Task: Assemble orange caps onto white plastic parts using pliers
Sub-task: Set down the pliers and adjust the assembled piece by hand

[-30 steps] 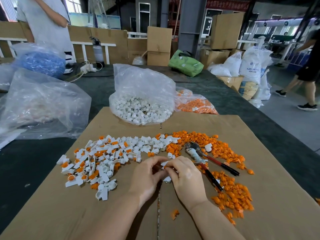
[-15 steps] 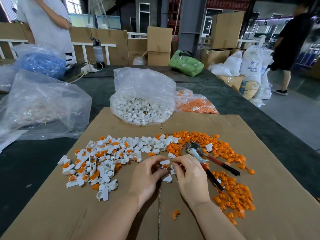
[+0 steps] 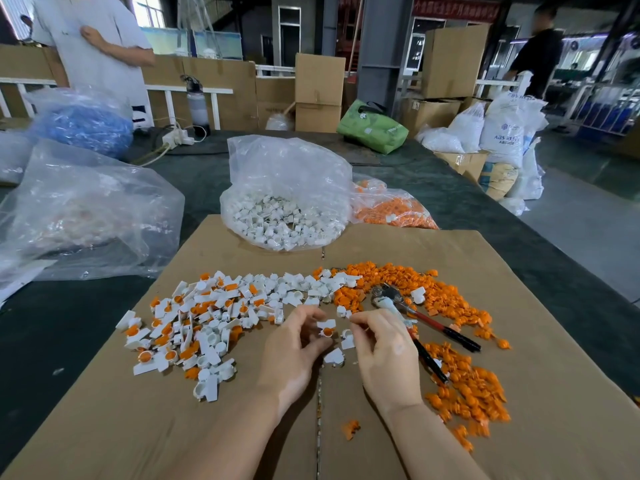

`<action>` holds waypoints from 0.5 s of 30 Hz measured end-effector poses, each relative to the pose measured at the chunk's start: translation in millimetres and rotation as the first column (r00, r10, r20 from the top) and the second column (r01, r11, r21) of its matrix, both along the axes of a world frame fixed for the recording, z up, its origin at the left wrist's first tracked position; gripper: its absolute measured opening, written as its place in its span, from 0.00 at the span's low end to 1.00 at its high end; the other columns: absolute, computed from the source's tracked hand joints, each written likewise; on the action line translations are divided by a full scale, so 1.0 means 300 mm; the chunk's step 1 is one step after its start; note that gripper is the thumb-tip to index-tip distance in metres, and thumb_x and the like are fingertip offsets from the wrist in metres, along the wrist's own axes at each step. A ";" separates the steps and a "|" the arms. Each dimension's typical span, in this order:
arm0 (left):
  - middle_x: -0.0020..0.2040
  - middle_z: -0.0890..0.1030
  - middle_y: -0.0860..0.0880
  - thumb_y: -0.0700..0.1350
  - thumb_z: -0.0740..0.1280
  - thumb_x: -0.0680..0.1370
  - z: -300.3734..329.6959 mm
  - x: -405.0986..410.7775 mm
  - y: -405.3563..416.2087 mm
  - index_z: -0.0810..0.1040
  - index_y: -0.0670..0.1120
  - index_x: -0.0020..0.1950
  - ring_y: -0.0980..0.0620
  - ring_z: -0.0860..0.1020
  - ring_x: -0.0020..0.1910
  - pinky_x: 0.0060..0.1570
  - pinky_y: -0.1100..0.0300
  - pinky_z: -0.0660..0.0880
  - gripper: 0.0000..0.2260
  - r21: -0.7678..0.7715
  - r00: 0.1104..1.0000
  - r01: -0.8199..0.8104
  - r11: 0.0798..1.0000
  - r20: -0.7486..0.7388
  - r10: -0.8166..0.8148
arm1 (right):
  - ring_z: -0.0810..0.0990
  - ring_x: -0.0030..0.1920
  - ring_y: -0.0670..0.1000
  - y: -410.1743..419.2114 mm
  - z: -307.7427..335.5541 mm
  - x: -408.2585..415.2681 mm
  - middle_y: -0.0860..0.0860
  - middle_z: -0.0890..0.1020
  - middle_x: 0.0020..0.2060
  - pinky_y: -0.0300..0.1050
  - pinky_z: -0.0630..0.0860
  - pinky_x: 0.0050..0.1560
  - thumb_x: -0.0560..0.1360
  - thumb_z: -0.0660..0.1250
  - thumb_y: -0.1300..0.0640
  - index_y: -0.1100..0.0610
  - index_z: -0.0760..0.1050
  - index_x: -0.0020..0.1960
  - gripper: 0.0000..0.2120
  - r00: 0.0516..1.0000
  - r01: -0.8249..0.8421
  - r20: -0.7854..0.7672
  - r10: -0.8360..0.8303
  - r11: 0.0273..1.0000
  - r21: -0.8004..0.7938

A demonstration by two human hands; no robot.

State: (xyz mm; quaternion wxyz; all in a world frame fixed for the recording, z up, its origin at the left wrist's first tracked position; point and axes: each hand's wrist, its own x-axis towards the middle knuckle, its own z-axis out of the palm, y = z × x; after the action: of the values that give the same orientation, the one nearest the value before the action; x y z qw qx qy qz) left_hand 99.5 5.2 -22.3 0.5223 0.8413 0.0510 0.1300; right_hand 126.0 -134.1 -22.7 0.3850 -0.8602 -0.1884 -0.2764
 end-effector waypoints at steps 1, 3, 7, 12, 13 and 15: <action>0.43 0.78 0.57 0.41 0.71 0.74 0.001 0.000 0.000 0.72 0.62 0.48 0.64 0.75 0.42 0.42 0.75 0.70 0.16 0.018 1.000 0.011 1.000 0.005 -0.011 | 0.78 0.42 0.47 0.001 0.002 -0.004 0.48 0.80 0.39 0.34 0.73 0.44 0.70 0.73 0.66 0.59 0.81 0.44 0.05 0.999 -0.043 0.023 0.043 0.999 -0.028; 0.44 0.78 0.59 0.42 0.71 0.74 0.002 0.001 -0.002 0.72 0.63 0.49 0.64 0.75 0.43 0.43 0.75 0.71 0.16 0.073 0.999 0.037 0.997 0.015 -0.038 | 0.79 0.42 0.49 0.003 0.005 -0.008 0.49 0.81 0.39 0.35 0.73 0.45 0.68 0.74 0.65 0.58 0.82 0.44 0.06 0.993 -0.096 0.064 0.103 0.991 -0.097; 0.46 0.79 0.61 0.42 0.70 0.75 0.003 -0.001 -0.012 0.74 0.64 0.51 0.63 0.77 0.45 0.46 0.69 0.74 0.16 0.153 0.996 0.075 0.985 0.039 -0.082 | 0.78 0.40 0.49 0.008 0.011 -0.011 0.49 0.80 0.38 0.37 0.75 0.43 0.66 0.76 0.65 0.57 0.82 0.41 0.06 0.985 -0.130 0.088 0.149 0.973 -0.192; 0.43 0.77 0.64 0.42 0.70 0.75 0.010 -0.005 -0.020 0.71 0.66 0.47 0.69 0.75 0.45 0.43 0.74 0.71 0.17 0.224 0.994 0.081 0.971 0.055 -0.096 | 0.76 0.37 0.49 0.017 0.014 -0.011 0.48 0.79 0.36 0.40 0.75 0.38 0.67 0.75 0.66 0.58 0.79 0.37 0.06 0.987 -0.115 0.083 0.137 0.967 -0.228; 0.43 0.77 0.64 0.42 0.70 0.75 0.011 -0.006 -0.022 0.71 0.66 0.47 0.70 0.75 0.45 0.42 0.75 0.70 0.17 0.219 0.995 0.071 0.973 0.057 -0.085 | 0.76 0.37 0.50 0.016 0.012 -0.010 0.48 0.79 0.36 0.41 0.74 0.38 0.67 0.75 0.65 0.57 0.80 0.38 0.06 0.989 -0.103 0.082 0.124 0.969 -0.222; 0.44 0.75 0.64 0.42 0.69 0.76 0.009 -0.006 -0.020 0.71 0.64 0.49 0.70 0.74 0.44 0.42 0.79 0.68 0.15 0.187 0.997 -0.001 0.982 0.074 -0.013 | 0.78 0.39 0.51 0.008 0.008 -0.006 0.48 0.80 0.37 0.45 0.73 0.41 0.68 0.74 0.63 0.57 0.81 0.40 0.04 0.998 -0.013 0.064 0.024 0.984 -0.175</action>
State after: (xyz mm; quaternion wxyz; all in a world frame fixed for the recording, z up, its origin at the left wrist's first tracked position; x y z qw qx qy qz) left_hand 97.7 -0.9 -19.5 0.4428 0.8813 0.0165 0.1642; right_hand 124.3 -131.5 -20.5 0.3042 -0.8793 -0.2324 -0.2833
